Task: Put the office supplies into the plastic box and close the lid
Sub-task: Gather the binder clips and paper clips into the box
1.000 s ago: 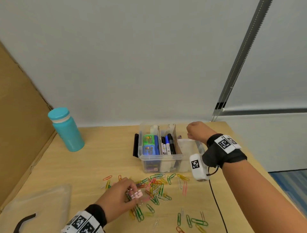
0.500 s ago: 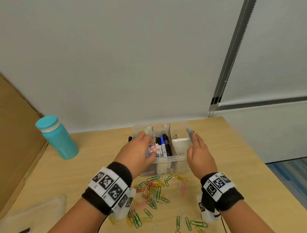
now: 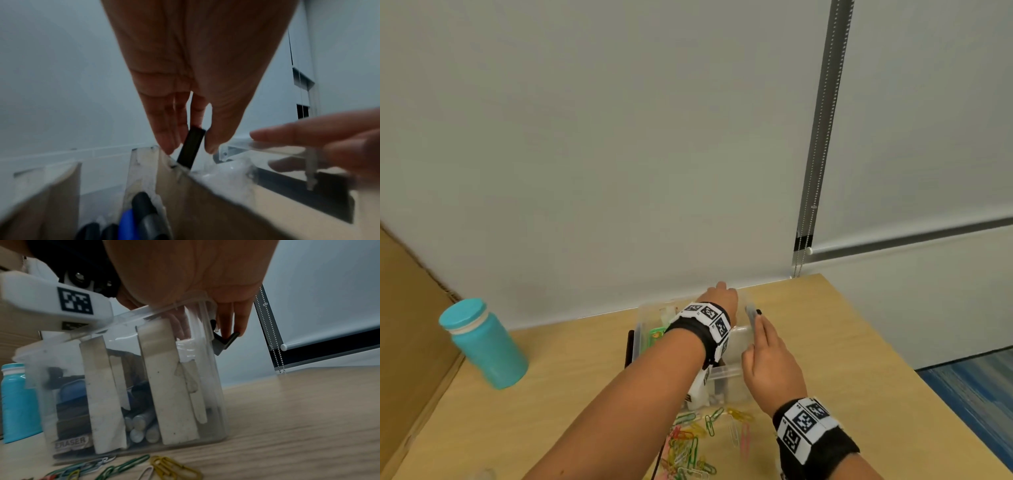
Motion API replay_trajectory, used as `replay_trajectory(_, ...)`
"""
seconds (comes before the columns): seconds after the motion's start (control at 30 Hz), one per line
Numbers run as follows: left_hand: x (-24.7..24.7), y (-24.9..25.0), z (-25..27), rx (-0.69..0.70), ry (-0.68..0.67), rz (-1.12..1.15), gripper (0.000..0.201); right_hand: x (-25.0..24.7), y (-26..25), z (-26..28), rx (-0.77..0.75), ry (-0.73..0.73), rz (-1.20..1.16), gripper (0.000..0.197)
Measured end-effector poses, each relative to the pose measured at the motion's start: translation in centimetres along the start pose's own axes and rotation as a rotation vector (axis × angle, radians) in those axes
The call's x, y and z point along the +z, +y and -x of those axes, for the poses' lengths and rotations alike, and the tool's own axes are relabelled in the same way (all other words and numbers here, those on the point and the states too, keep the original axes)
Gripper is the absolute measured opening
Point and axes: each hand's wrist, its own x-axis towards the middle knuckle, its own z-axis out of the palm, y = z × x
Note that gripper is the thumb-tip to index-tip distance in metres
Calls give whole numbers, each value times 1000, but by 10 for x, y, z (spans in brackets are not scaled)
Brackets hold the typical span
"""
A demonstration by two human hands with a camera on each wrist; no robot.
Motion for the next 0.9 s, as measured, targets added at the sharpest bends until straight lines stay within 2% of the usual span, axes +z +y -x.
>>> replay_trajectory(0.1,3,0,2,8,-45,21,37,-1,1,0,-2,-9,8,82)
replay_trajectory(0.27,-15,-7,34,54,21,80,41,0,1,-1,12,-20,0,76)
replay_trajectory(0.37,-26,-13,70,148,122,33,42,-2,2,-2,12,-34,17,64)
replay_trajectory(0.47,-26,-26,109,196,254,73,41,-4,2,-2,26,-39,12,60)
replay_trajectory(0.6,0,-66,158,70,309,150,47,-8,-4,10,73,-15,-67,62)
replay_trajectory(0.7,33,-101,192,-70,288,192,57,-12,-6,33,147,15,-199,78)
replay_trajectory(0.8,68,-133,221,-224,223,266,57,-8,-4,61,247,36,-227,93)
replay_trajectory(0.9,101,-148,245,-364,71,356,52,7,-2,87,376,-104,-202,102)
